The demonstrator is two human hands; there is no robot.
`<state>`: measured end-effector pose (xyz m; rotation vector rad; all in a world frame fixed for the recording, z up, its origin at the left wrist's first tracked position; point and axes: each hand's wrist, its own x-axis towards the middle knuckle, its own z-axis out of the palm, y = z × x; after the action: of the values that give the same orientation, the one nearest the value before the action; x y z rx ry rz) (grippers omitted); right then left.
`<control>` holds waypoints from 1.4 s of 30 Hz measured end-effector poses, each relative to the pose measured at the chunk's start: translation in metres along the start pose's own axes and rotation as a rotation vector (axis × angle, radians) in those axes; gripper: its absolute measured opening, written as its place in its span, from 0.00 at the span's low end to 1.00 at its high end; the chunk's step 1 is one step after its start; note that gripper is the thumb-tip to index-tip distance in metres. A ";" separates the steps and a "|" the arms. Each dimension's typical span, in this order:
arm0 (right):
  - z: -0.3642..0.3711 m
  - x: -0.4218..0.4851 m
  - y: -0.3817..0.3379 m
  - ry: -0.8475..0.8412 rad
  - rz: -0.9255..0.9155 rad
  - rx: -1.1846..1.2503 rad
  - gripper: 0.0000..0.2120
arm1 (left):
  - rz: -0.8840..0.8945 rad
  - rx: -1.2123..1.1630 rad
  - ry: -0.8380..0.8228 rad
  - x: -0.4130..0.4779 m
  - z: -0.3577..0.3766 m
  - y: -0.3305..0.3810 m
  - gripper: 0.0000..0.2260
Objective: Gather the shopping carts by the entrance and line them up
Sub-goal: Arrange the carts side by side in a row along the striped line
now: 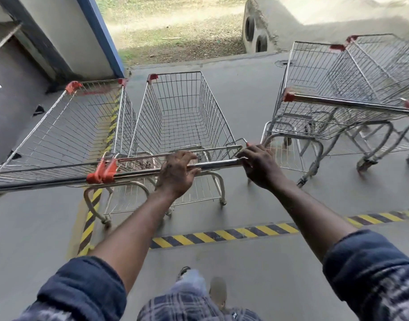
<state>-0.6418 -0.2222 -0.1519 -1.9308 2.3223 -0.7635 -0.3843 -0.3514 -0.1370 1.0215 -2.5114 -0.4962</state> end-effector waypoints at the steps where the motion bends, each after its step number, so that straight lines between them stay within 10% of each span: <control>1: -0.003 0.000 0.002 -0.003 -0.003 -0.001 0.08 | 0.013 -0.014 -0.008 0.007 0.008 0.009 0.18; 14: -0.050 0.010 0.098 -0.039 0.063 0.113 0.07 | 0.132 -0.107 -0.142 0.147 0.102 0.131 0.15; 28: -0.180 0.025 0.340 0.081 0.646 -0.294 0.23 | 0.277 0.154 -0.349 0.346 0.238 0.307 0.29; 39: -0.164 0.030 0.469 -0.625 0.791 -0.057 0.57 | 0.010 0.301 -0.356 0.352 0.270 0.321 0.25; 42: -0.188 0.034 0.494 -0.674 0.702 -0.129 0.47 | -0.094 0.171 -0.315 0.335 0.284 0.352 0.21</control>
<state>-1.1634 -0.1332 -0.1653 -0.9985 2.3320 0.0934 -0.9447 -0.3047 -0.1506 1.2119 -2.8337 -0.5111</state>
